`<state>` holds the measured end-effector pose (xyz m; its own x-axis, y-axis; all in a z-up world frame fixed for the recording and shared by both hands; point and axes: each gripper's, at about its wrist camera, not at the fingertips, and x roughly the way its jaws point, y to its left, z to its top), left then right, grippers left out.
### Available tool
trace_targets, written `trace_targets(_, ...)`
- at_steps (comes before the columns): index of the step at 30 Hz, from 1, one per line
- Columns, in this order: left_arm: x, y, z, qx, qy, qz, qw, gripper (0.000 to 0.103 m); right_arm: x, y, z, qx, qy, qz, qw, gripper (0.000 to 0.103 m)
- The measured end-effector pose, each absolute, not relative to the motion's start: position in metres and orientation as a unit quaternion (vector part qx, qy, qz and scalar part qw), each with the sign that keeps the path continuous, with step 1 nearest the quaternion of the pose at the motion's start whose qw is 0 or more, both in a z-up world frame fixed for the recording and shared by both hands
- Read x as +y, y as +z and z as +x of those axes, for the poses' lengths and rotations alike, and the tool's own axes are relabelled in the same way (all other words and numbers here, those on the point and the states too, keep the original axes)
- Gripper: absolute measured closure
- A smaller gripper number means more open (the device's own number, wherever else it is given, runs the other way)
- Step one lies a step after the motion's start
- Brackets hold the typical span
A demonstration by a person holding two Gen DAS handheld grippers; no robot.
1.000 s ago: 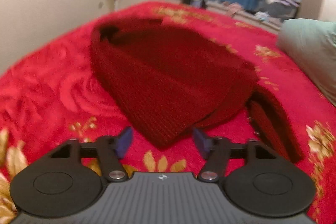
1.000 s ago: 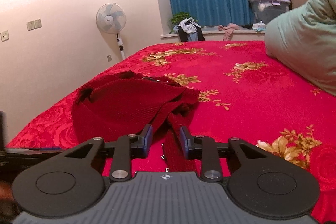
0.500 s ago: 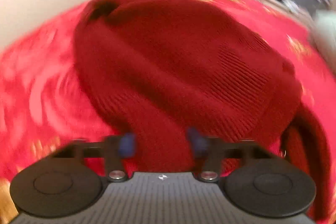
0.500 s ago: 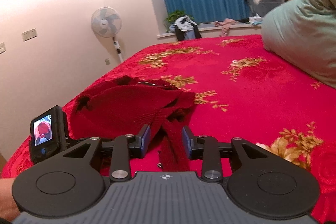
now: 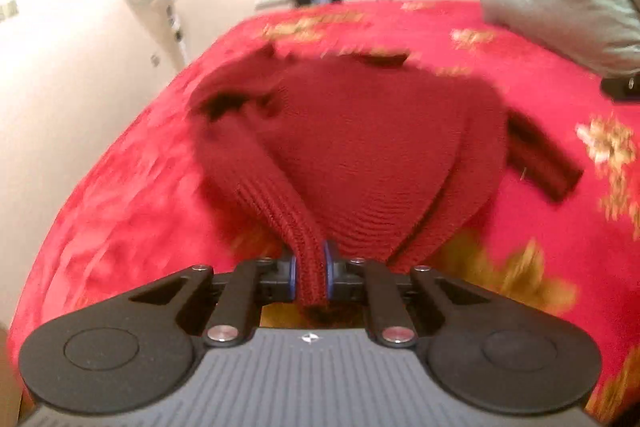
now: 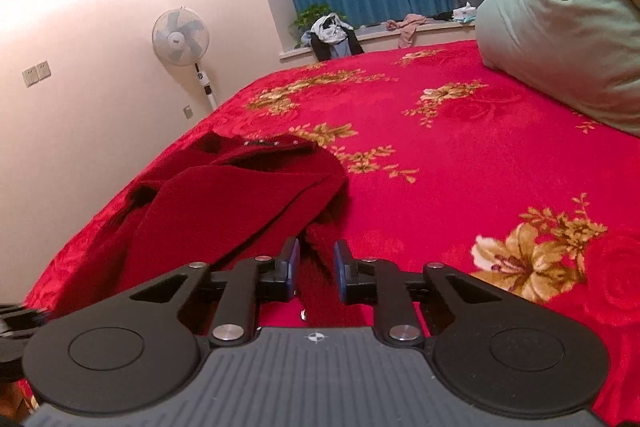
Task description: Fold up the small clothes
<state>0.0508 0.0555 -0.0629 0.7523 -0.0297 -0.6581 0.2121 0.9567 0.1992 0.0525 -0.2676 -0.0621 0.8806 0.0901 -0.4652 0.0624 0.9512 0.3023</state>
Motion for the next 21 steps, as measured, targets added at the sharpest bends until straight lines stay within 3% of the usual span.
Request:
trace_targets(4, 0.105, -0.085, 0.046, 0.376, -0.015, 0.144, 0.915, 0.089, -0.258, -0.075, 0.052, 0.264, 0.02, 0.14, 0.954, 0.082)
trace_targets(8, 0.133, -0.089, 0.052, 0.391, -0.025, 0.061, 0.918, 0.083, -0.245, -0.09, 0.058, 0.281, 0.034, 0.141, 0.949, 0.077)
trace_targets(10, 0.137, -0.087, 0.06, 0.396, -0.024, 0.033, 0.917, 0.073, -0.238, -0.095, 0.062, 0.283, 0.045, 0.14, 0.948, 0.071)
trace_targets(12, 0.14, -0.079, 0.06, 0.393, -0.023, -0.009, 0.919, 0.054, -0.232, -0.099, 0.066, 0.279, 0.059, 0.134, 0.949, 0.068)
trace_targets(16, 0.142, -0.072, 0.075, 0.406, -0.016, -0.071, 0.911, 0.052, -0.228, -0.108, 0.085, 0.282, 0.078, 0.142, 0.946, 0.058)
trace_targets(21, 0.131, -0.085, 0.091, 0.447, 0.01, -0.036, 0.894, 0.052, -0.23, -0.125, 0.123, 0.288, 0.029, 0.122, 0.95, 0.057)
